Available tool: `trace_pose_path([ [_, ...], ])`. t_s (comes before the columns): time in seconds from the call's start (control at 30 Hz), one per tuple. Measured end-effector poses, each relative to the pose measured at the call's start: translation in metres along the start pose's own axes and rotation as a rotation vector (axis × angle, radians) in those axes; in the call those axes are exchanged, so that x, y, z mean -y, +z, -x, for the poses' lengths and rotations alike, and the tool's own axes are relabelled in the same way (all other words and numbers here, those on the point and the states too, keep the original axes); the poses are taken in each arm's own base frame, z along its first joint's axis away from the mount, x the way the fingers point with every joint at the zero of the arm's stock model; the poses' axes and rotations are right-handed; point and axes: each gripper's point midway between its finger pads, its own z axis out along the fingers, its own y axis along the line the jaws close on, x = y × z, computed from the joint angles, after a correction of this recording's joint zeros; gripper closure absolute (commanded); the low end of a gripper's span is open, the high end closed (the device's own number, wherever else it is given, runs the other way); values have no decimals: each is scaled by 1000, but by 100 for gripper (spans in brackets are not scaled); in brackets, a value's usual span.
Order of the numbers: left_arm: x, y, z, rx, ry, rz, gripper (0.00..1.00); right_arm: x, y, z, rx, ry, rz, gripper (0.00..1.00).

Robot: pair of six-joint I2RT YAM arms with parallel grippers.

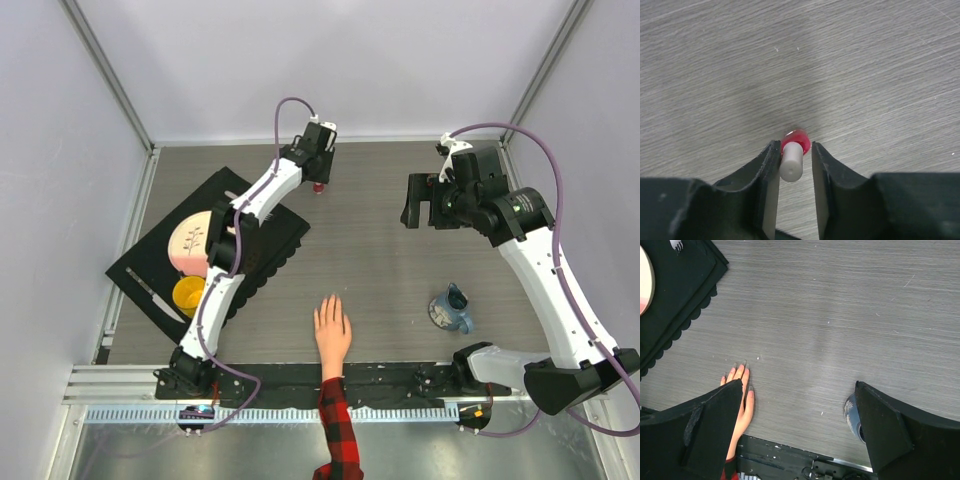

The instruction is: Paint the nails

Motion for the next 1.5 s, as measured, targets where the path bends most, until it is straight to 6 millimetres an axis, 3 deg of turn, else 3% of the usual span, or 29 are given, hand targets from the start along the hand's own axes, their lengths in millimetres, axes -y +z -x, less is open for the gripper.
trace_pose_path([
  [0.03,0,0,0,1,0,-2,78,0,0,0,0,-2,0,1],
  [0.1,1,1,1,2,1,-5,99,0,0,0,0,-3,0,1],
  [0.33,3,-1,0,-5,-27,-23,100,0,5,2,-1,-6,-1,1],
  [0.43,3,-19,-8,-43,-60,-41,100,-3,11,5,-4,-6,10,1],
  [0.5,4,-40,-9,-63,-84,-62,100,-8,14,8,1,-6,34,1],
  [0.57,12,-75,-3,-71,-109,-119,100,-16,17,11,11,-7,78,3],
  [0.7,35,-167,32,-25,-167,-287,100,-39,24,14,29,-14,214,5],
  [0.8,50,-236,45,-3,-204,-414,100,-56,31,10,39,-25,326,5],
  [0.87,59,-281,46,4,-221,-494,100,-70,34,4,40,-33,418,7],
  [1.0,68,-339,33,-13,-253,-592,100,-98,31,5,68,-38,596,8],
  [1.1,71,-361,21,-42,-271,-634,100,-121,26,8,94,-35,719,9],
  [1.23,74,-373,7,-87,-294,-665,100,-144,14,7,107,-60,824,10],
  [1.4,79,-383,-3,-137,-356,-699,100,-154,-1,7,135,-96,884,11],
  [1.5,84,-395,1,-138,-397,-733,100,-156,-7,6,157,-120,908,18],
])
